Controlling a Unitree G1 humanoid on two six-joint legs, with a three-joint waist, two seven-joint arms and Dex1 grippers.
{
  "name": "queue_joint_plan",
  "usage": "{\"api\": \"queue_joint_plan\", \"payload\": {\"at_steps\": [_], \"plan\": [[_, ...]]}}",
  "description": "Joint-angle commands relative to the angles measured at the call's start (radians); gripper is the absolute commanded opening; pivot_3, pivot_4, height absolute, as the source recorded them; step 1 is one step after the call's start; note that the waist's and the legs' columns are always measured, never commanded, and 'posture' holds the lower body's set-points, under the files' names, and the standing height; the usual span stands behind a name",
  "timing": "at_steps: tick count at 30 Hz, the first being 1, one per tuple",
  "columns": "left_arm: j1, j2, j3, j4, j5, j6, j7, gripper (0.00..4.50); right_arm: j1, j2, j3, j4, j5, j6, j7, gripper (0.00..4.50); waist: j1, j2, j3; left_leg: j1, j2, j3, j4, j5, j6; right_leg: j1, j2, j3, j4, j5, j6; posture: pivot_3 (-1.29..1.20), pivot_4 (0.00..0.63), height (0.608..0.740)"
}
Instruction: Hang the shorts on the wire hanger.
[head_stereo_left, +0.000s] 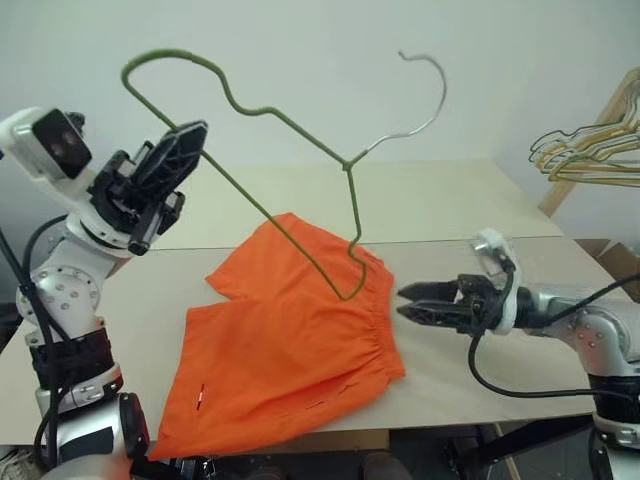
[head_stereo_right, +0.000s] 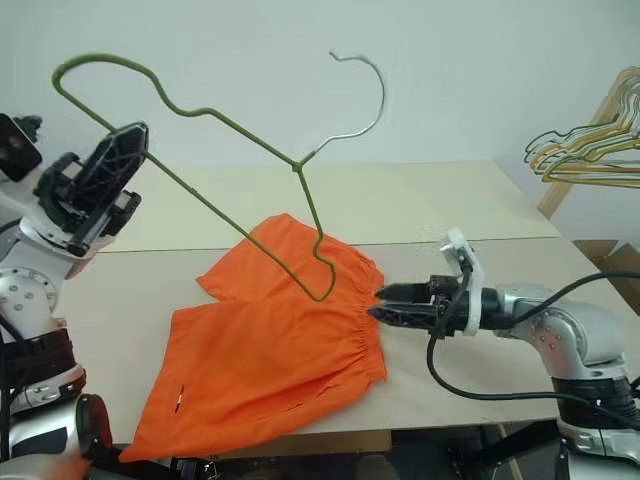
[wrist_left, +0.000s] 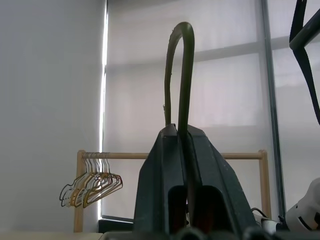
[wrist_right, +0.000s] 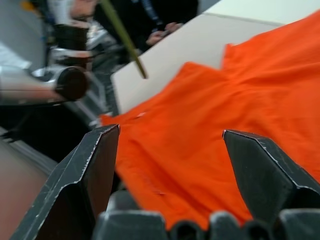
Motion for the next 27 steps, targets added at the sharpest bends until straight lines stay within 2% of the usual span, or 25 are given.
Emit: {"api": "queue_joint_plan", "payload": {"at_steps": [1, 6, 8, 10, 15, 19, 27], "plan": [[-0.011, -0.020, -0.010, -0.025, -0.004, -0.015, 0.000, 0.00, -0.085, 0.055, -0.003, -0.018, 0.062, 0.029, -0.025, 3.90, 0.001, 0.000, 0.000, 0.000, 0.000, 0.000, 0.000, 0.000, 0.000, 0.000, 0.000, 0.000, 0.000, 0.000, 0.000, -0.12, 0.000, 0.740], [-0.007, -0.063, -0.017, -0.049, 0.002, -0.036, 0.032, 0.00, -0.143, 0.139, 0.034, -0.059, 0.041, 0.032, -0.140, 3.90, 0.013, 0.000, 0.000, -0.002, -0.001, -0.001, 0.000, 0.000, -0.001, -0.003, -0.002, 0.000, 0.001, 0.000, 0.000, -0.12, 0.000, 0.740], [-0.006, -0.067, -0.021, -0.051, 0.006, -0.040, 0.034, 0.00, -0.147, 0.145, 0.042, -0.070, 0.045, 0.036, -0.150, 3.90, 0.015, -0.001, 0.000, -0.006, -0.002, -0.001, 0.000, 0.000, -0.001, -0.008, -0.004, 0.000, 0.003, 0.000, 0.000, -0.12, 0.000, 0.740], [-0.006, -0.069, -0.022, -0.052, 0.007, -0.044, 0.036, 0.00, -0.145, 0.147, 0.046, -0.077, 0.046, 0.037, -0.152, 3.90, 0.014, -0.001, -0.001, -0.014, -0.004, -0.001, 0.001, 0.006, -0.010, -0.016, -0.005, 0.000, 0.005, 0.001, 0.001, -0.13, 0.000, 0.740], [-0.009, -0.076, -0.024, -0.049, 0.008, -0.050, 0.037, 0.00, -0.134, 0.158, 0.058, -0.088, 0.046, 0.034, -0.176, 3.90, 0.011, -0.001, -0.001, -0.015, -0.004, -0.001, 0.001, 0.006, -0.010, -0.017, -0.005, 0.000, 0.005, 0.001, 0.001, -0.13, 0.000, 0.740], [-0.007, -0.073, -0.028, -0.046, 0.014, -0.048, 0.034, 0.00, -0.130, 0.171, 0.048, -0.081, 0.050, 0.037, -0.207, 3.04, 0.010, -0.001, -0.001, -0.015, -0.004, -0.001, 0.001, 0.007, -0.009, -0.017, -0.004, 0.000, 0.006, 0.001, 0.001, -0.13, 0.000, 0.740], [-0.005, -0.064, -0.030, -0.028, 0.009, -0.026, 0.029, 0.00, -0.119, 0.175, 0.039, -0.086, 0.063, 0.025, -0.204, 0.12, 0.009, -0.001, -0.001, -0.015, -0.004, -0.001, 0.001, 0.007, -0.009, -0.017, -0.004, 0.000, 0.006, 0.001, 0.001, -0.13, 0.000, 0.740]]}}
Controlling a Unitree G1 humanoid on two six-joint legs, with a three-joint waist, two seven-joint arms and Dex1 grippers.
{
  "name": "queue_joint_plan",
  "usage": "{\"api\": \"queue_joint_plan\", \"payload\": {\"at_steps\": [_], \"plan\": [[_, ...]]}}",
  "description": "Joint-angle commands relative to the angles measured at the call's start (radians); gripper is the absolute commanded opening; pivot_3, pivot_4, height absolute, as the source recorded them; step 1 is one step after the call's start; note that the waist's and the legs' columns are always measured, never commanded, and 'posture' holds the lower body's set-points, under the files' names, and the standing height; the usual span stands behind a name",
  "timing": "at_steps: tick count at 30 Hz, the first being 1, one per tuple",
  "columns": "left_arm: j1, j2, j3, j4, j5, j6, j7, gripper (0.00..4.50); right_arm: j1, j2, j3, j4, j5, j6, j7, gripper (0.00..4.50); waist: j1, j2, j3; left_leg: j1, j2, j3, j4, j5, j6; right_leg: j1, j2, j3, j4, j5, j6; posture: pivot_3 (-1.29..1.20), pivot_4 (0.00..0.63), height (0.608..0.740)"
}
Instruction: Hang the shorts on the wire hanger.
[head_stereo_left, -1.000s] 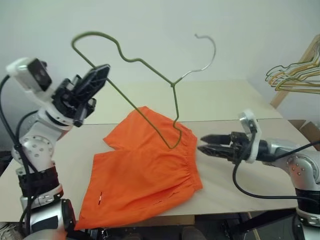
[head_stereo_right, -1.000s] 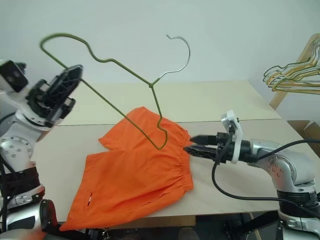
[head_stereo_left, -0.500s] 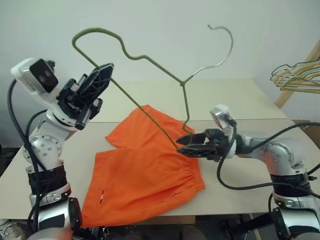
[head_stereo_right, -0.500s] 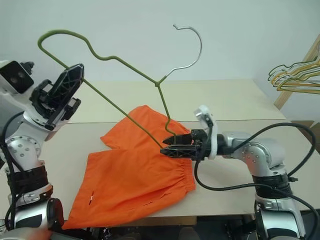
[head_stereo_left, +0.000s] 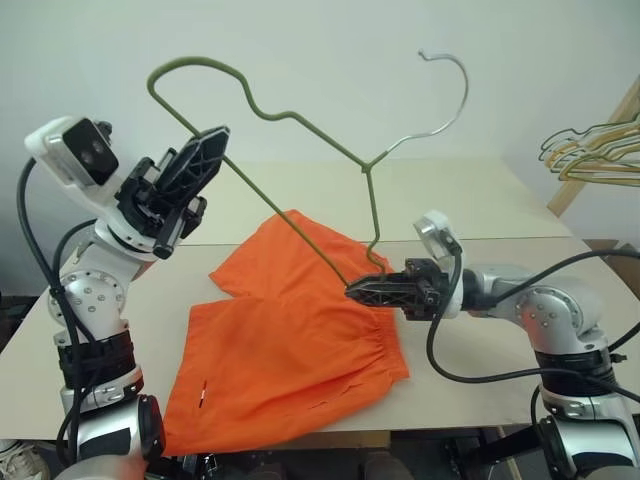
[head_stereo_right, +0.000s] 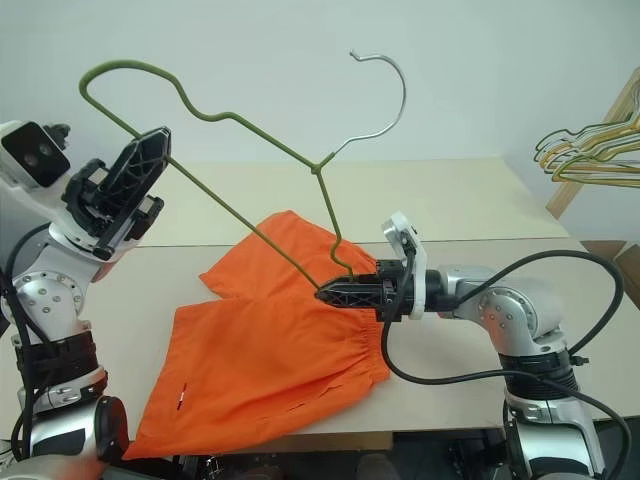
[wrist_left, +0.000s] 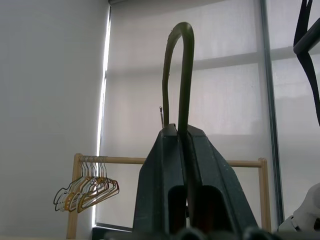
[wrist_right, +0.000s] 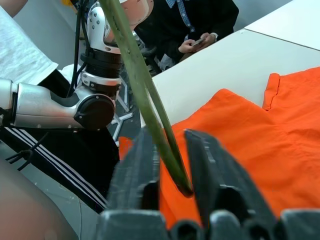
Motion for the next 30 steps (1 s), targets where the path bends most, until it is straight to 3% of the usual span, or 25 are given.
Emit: {"api": "queue_joint_plan", "payload": {"at_steps": [1, 4, 8, 12, 16, 19, 24, 30], "plan": [[-0.003, 0.022, -0.005, -0.001, -0.011, 0.019, -0.024, 0.26, -0.004, 0.005, -0.024, -0.016, 0.021, -0.011, -0.002, 0.00, 0.000, 0.000, 0.000, 0.000, 0.000, 0.000, 0.000, 0.000, 0.000, 0.000, 0.000, 0.000, 0.000, 0.000, 0.000, -0.13, 0.000, 0.740], [0.008, 0.023, -0.017, 0.009, 0.008, 0.024, -0.014, 0.85, 0.001, 0.011, -0.027, -0.021, 0.019, -0.019, 0.001, 0.00, -0.002, 0.000, 0.000, 0.000, 0.000, 0.000, 0.000, 0.000, 0.000, 0.000, 0.001, 0.000, 0.000, 0.000, 0.000, -0.13, 0.000, 0.740], [0.043, 0.027, -0.055, 0.061, 0.101, 0.012, 0.012, 2.18, 0.007, 0.044, -0.065, -0.023, 0.053, -0.016, -0.030, 0.00, -0.002, 0.000, 0.000, 0.001, 0.000, 0.000, 0.000, 0.000, 0.000, 0.001, 0.001, 0.000, 0.000, 0.000, 0.000, -0.14, 0.000, 0.740], [0.142, 0.118, -0.196, 0.095, 0.302, -0.004, -0.067, 3.29, 0.024, 0.057, -0.147, -0.012, 0.117, 0.006, -0.097, 0.00, -0.005, 0.000, 0.000, 0.002, -0.001, 0.000, 0.000, 0.000, 0.000, 0.001, 0.001, 0.000, 0.001, 0.000, 0.000, -0.14, 0.000, 0.740], [0.262, 0.229, -0.376, 0.064, 0.551, -0.129, -0.169, 4.48, 0.116, -0.023, -0.246, -0.039, 0.183, 0.063, -0.147, 0.00, -0.003, 0.000, 0.000, 0.001, -0.001, 0.000, -0.001, 0.000, 0.000, 0.001, 0.001, 0.000, 0.001, 0.000, 0.000, -0.15, 0.000, 0.740], [0.304, 0.264, -0.434, 0.044, 0.684, -0.232, -0.172, 4.48, 0.233, -0.126, -0.339, -0.044, 0.233, 0.160, -0.217, 0.00, 0.007, 0.001, 0.000, -0.001, -0.001, 0.000, -0.001, -0.001, 0.001, 0.000, -0.002, 0.000, -0.001, 0.000, 0.000, -0.17, 0.000, 0.740], [0.296, 0.285, -0.445, 0.023, 0.774, -0.314, -0.175, 4.48, 0.445, -0.306, -0.427, -0.063, 0.227, 0.250, -0.202, 0.00, 0.010, 0.003, 0.000, -0.002, 0.002, 0.000, -0.001, -0.005, 0.008, 0.000, -0.009, 0.004, -0.004, 0.000, 0.000, -0.21, 0.000, 0.740], [0.258, 0.353, -0.504, 0.030, 0.907, -0.431, -0.245, 4.48, 0.671, -0.502, -0.498, 0.119, 0.272, 0.414, 0.014, 0.00, 0.000, 0.005, -0.001, -0.002, 0.002, 0.001, -0.002, -0.005, 0.010, 0.001, -0.010, 0.004, -0.005, 0.000, -0.001, -0.23, 0.000, 0.740]]}}
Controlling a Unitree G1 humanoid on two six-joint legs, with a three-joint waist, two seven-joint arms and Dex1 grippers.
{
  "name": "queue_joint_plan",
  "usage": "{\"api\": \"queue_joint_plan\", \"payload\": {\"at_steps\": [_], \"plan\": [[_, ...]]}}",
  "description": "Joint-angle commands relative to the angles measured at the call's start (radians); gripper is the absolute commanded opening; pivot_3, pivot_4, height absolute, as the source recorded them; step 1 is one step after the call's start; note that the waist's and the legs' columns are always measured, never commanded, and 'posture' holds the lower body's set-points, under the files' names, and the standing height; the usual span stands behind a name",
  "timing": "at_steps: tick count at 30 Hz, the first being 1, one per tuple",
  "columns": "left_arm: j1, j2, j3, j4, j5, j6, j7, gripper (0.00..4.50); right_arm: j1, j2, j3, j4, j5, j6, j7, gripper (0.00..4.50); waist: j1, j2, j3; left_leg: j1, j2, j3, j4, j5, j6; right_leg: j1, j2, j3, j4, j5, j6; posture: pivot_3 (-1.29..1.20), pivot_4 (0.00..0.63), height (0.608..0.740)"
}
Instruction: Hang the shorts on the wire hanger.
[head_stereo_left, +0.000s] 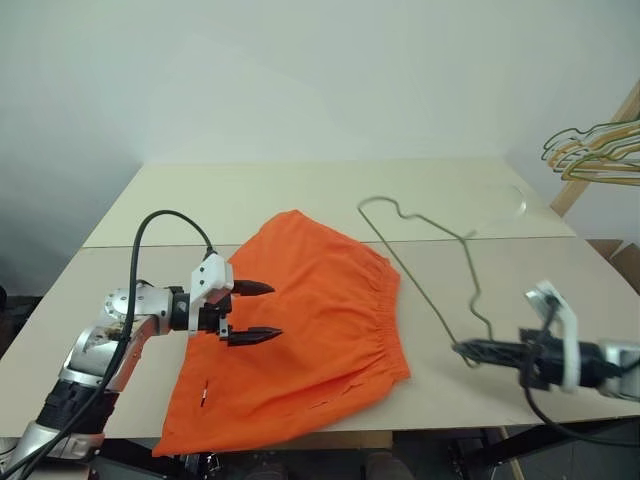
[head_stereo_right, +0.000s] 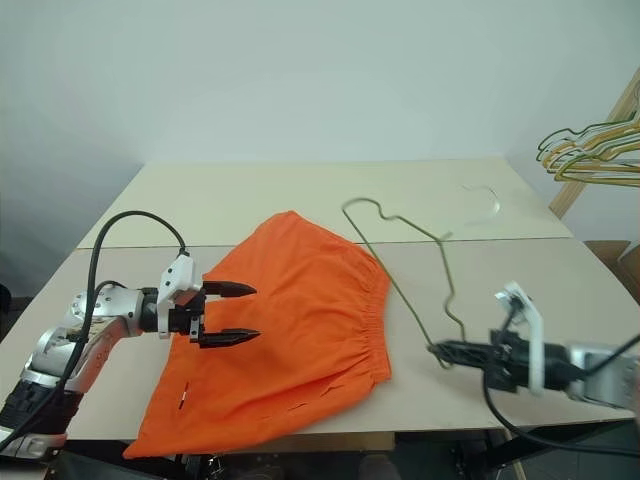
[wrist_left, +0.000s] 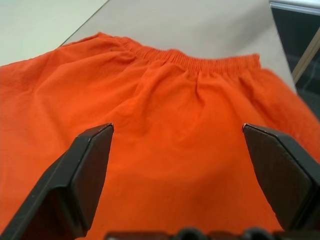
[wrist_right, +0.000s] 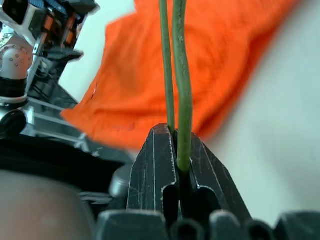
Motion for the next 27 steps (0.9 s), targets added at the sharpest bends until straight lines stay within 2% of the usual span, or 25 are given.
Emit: {"api": "queue_joint_plan", "payload": {"at_steps": [1, 6, 12, 22, 27], "plan": [[-0.036, 0.029, -0.022, -0.010, 0.055, -0.066, -0.044, 4.48, 0.079, -0.075, -0.053, 0.053, 0.032, 0.069, 0.135, 0.00, -0.004, 0.001, -0.001, 0.000, 0.000, 0.001, 0.000, 0.000, 0.000, 0.000, 0.000, 0.000, 0.000, 0.000, 0.000, -0.24, 0.000, 0.740], [-0.063, 0.028, -0.035, -0.006, 0.065, -0.074, -0.080, 4.48, 0.212, -0.168, 0.000, 0.099, -0.059, 0.049, 0.244, 0.00, -0.007, 0.001, -0.001, 0.001, 0.004, 0.004, 0.001, -0.001, 0.001, 0.001, 0.006, -0.001, 0.000, 0.000, 0.000, -0.24, 0.000, 0.740], [-0.052, 0.035, -0.025, -0.024, 0.062, -0.061, -0.094, 4.48, 0.231, -0.195, 0.034, 0.143, -0.122, 0.036, 0.291, 0.00, -0.010, 0.002, -0.001, 0.002, 0.004, 0.005, 0.002, -0.001, 0.002, 0.001, 0.011, -0.001, 0.001, 0.000, 0.000, -0.23, 0.000, 0.740], [-0.020, 0.028, -0.027, -0.055, 0.073, -0.060, -0.069, 4.48, 0.203, -0.136, 0.117, 0.076, -0.143, 0.043, 0.279, 0.00, -0.009, 0.002, -0.001, 0.002, 0.004, 0.005, 0.002, -0.001, 0.002, 0.001, 0.012, -0.001, 0.003, 0.000, 0.001, -0.22, 0.000, 0.740], [-0.005, 0.029, -0.024, -0.057, 0.076, -0.065, -0.056, 4.48, 0.194, -0.117, 0.113, 0.047, -0.135, 0.047, 0.283, 0.00, -0.004, 0.002, -0.001, 0.003, 0.004, 0.005, 0.002, -0.001, 0.002, 0.001, 0.012, -0.001, 0.003, 0.000, 0.001, -0.21, 0.000, 0.740]]}}
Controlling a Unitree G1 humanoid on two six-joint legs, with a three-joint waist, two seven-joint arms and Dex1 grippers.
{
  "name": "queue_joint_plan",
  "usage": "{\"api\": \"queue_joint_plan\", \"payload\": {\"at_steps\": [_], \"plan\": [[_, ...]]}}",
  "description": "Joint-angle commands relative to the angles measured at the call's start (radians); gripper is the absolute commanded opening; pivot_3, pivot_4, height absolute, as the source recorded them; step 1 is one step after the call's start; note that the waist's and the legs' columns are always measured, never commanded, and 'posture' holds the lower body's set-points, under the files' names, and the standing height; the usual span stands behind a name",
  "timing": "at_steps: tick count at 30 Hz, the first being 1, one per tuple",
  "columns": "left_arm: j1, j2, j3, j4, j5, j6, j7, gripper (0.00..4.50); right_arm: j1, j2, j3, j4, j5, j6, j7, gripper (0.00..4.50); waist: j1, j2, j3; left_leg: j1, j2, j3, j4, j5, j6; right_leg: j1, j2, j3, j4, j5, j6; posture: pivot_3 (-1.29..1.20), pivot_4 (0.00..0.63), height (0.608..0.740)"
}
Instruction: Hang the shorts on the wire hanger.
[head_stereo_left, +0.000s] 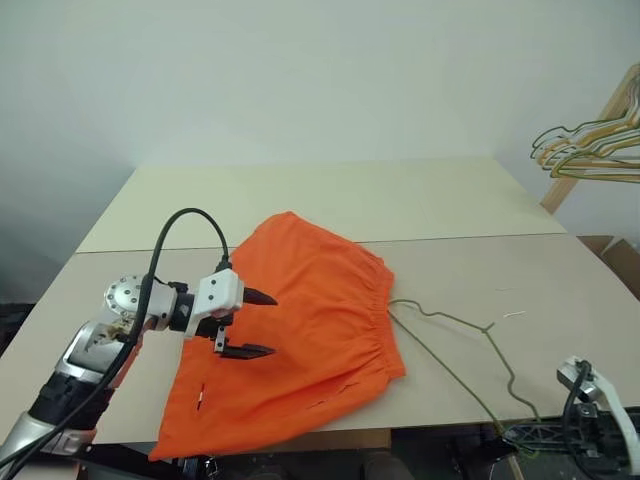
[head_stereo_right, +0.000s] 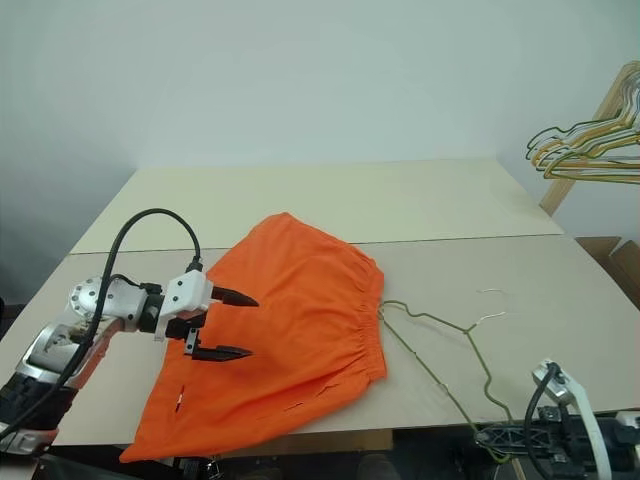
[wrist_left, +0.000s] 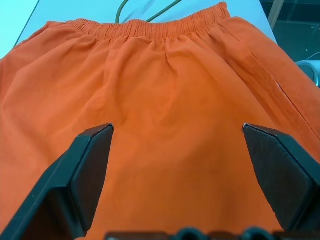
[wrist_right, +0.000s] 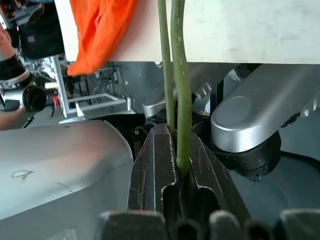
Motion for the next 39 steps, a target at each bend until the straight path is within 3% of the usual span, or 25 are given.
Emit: {"api": "queue_joint_plan", "payload": {"at_steps": [1, 9, 18, 30, 39], "plan": [[0.005, 0.008, 0.020, -0.026, 0.003, -0.008, 0.012, 4.48, -0.021, 0.005, -0.024, -0.024, 0.029, 0.007, 0.014, 0.00, 0.003, 0.000, 0.000, 0.000, 0.000, 0.000, 0.000, 0.000, 0.000, 0.000, 0.000, 0.000, 0.000, 0.000, 0.000, -0.21, 0.000, 0.740], [0.032, 0.010, 0.014, -0.044, 0.014, -0.010, 0.026, 4.48, -0.046, 0.042, -0.017, -0.031, 0.049, 0.010, 0.018, 0.00, 0.006, 0.000, 0.000, 0.000, 0.000, 0.000, 0.000, 0.000, 0.000, 0.000, 0.000, 0.000, 0.000, 0.000, 0.000, -0.20, 0.000, 0.740], [0.033, -0.001, -0.007, -0.053, 0.032, -0.006, 0.034, 4.48, -0.305, 0.189, 0.169, 0.148, -0.049, 0.006, -0.059, 0.00, 0.003, 0.000, -0.002, 0.001, 0.000, 0.000, 0.001, 0.000, 0.000, 0.000, 0.000, 0.001, 0.001, 0.000, 0.000, -0.19, 0.000, 0.740], [0.080, -0.003, -0.010, -0.082, 0.056, -0.005, 0.072, 4.48, -0.562, 0.188, 0.327, 0.320, -0.124, 0.004, 0.048, 0.00, 0.005, 0.001, -0.003, 0.000, 0.000, 0.000, 0.000, 0.000, 0.000, -0.001, -0.002, 0.000, 0.001, 0.000, 0.000, -0.16, 0.000, 0.740], [0.100, -0.006, -0.016, -0.087, 0.076, -0.013, 0.094, 4.48, -0.711, 0.283, 0.374, 0.483, -0.204, 0.008, 0.016, 0.00, 0.005, 0.001, -0.003, 0.000, -0.001, -0.001, 0.000, 0.000, 0.000, -0.002, -0.003, 0.000, 0.002, 0.000, 0.000, -0.14, 0.000, 0.740]]}}
